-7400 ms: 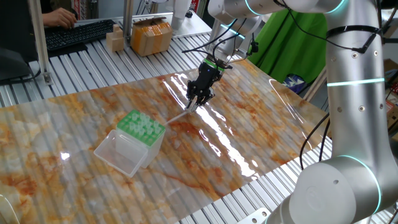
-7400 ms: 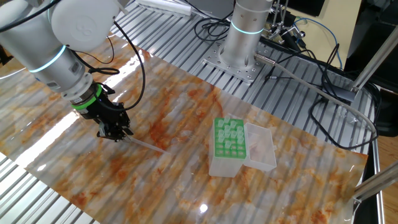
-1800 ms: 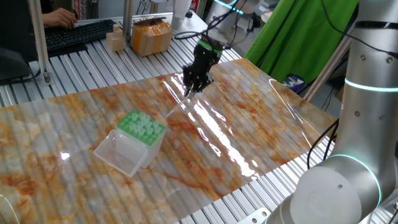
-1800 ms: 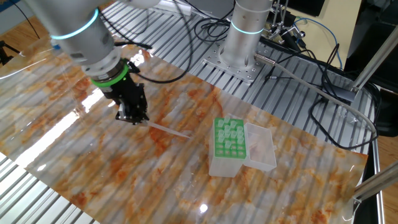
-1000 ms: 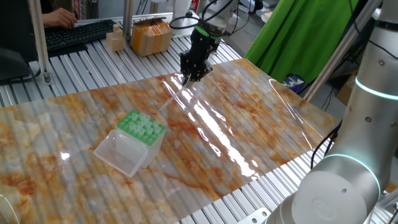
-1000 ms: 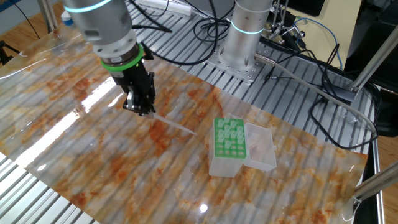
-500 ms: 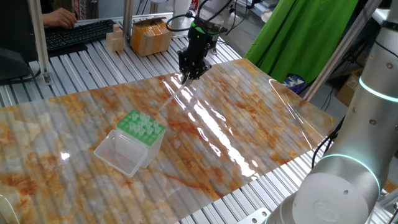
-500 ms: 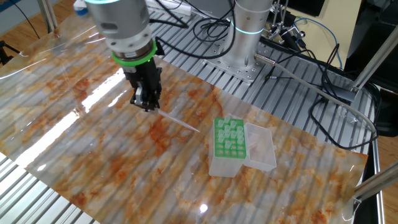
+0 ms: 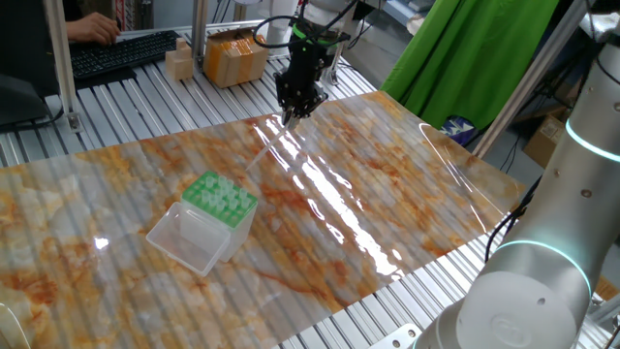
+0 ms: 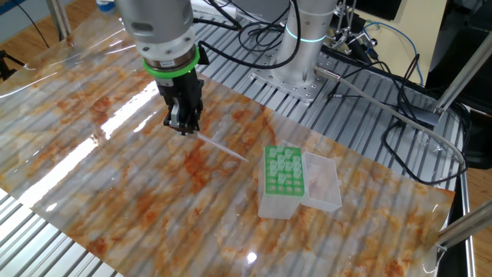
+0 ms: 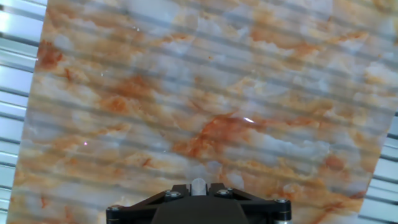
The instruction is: Insert a large pipette tip into the holder for large pipette tips
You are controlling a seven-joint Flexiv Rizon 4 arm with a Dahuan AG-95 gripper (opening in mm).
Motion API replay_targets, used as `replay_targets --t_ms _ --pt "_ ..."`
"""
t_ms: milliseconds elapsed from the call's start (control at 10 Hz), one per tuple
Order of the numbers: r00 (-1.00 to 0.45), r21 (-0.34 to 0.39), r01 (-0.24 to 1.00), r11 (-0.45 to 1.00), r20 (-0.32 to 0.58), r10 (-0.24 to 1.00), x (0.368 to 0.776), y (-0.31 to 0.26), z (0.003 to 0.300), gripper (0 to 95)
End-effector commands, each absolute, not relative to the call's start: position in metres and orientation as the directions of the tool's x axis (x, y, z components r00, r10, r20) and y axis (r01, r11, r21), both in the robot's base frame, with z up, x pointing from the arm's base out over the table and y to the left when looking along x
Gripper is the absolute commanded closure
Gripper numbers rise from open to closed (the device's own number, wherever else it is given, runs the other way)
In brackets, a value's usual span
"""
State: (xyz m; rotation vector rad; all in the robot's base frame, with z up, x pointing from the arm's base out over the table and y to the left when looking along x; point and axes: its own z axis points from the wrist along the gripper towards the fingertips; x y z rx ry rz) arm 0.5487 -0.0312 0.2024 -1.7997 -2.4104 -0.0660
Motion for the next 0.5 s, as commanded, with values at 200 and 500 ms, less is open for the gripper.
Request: replay_targets --t_ms 200,500 --pt "-0.282 -0.047 0.956 0.290 0.128 0.951 0.5489 -0.0311 0.2026 95.0" --pt "-0.283 -0.054 0.955 0.292 0.133 0.950 0.5498 -0.0305 0.2022 95.0"
